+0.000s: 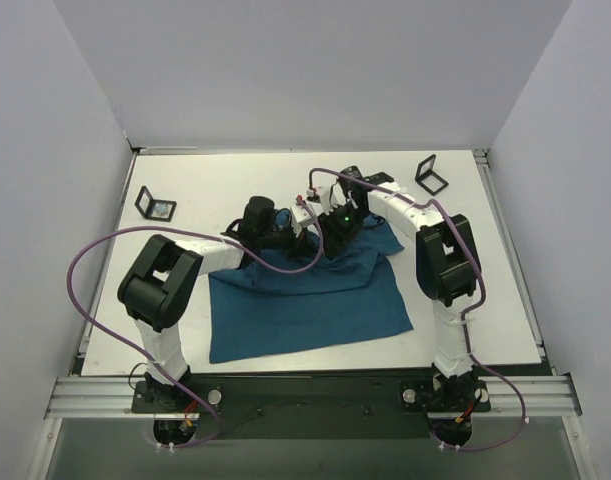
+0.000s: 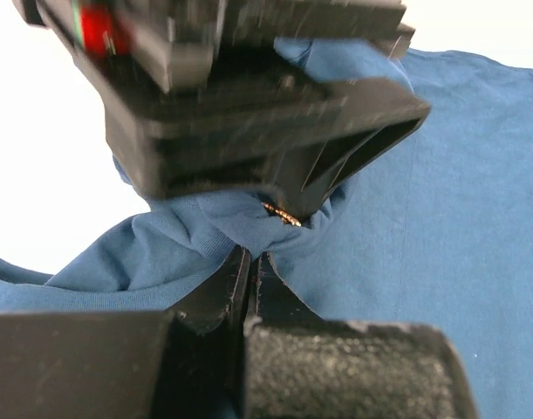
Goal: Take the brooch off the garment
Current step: Pass from the left arm to the right
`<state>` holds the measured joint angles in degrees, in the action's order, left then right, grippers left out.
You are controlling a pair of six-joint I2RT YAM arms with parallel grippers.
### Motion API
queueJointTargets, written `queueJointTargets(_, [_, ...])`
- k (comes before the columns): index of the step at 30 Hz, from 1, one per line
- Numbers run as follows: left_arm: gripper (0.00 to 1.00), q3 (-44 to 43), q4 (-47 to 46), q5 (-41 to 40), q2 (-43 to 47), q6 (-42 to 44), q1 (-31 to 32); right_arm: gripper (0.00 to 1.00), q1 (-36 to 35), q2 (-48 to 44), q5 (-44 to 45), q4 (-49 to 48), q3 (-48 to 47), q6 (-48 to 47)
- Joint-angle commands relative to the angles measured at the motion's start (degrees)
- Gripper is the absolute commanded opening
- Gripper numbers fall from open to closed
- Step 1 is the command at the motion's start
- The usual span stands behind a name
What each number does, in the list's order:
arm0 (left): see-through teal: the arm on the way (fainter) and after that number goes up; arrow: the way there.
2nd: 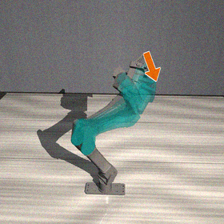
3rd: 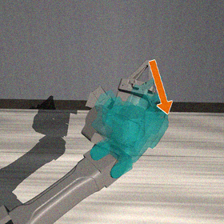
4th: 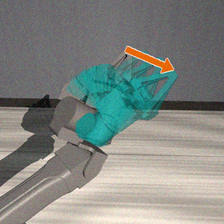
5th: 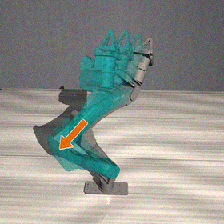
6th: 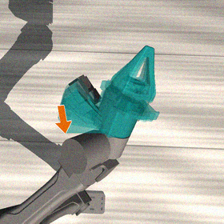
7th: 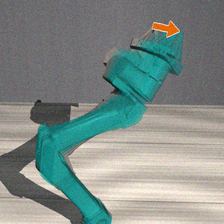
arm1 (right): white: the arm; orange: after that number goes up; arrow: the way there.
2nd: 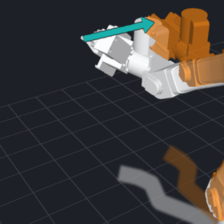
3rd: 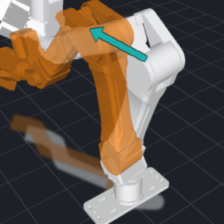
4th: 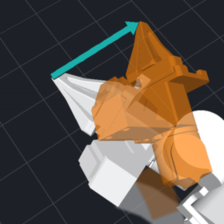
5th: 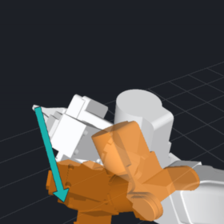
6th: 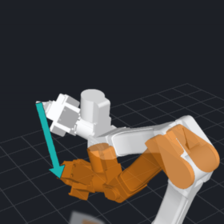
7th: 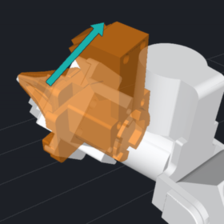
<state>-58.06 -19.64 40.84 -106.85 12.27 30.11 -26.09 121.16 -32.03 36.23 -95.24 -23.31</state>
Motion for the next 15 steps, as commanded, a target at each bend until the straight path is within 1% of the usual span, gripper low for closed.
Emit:
queueJointTargets(1, [0.00,-1.4,-2.6,0.6,0.1,-1.1,-0.3,0.52,-0.2,-5.4,-3.2,0.2,0.7,-0.1])
queueJointTargets(5, [0.00,-1.4,-2.6,0.9,0.1,-1.3,-0.3,0.56,-0.1,-5.8,-6.4,0.2,0.8,-0.4])
queueJointTargets(15, [0.00,-1.3,-2.3,1.1,0.2,-1.4,-0.3,0.58,0.5,-2.4,-10.8,1.9,-2.3,0.8])
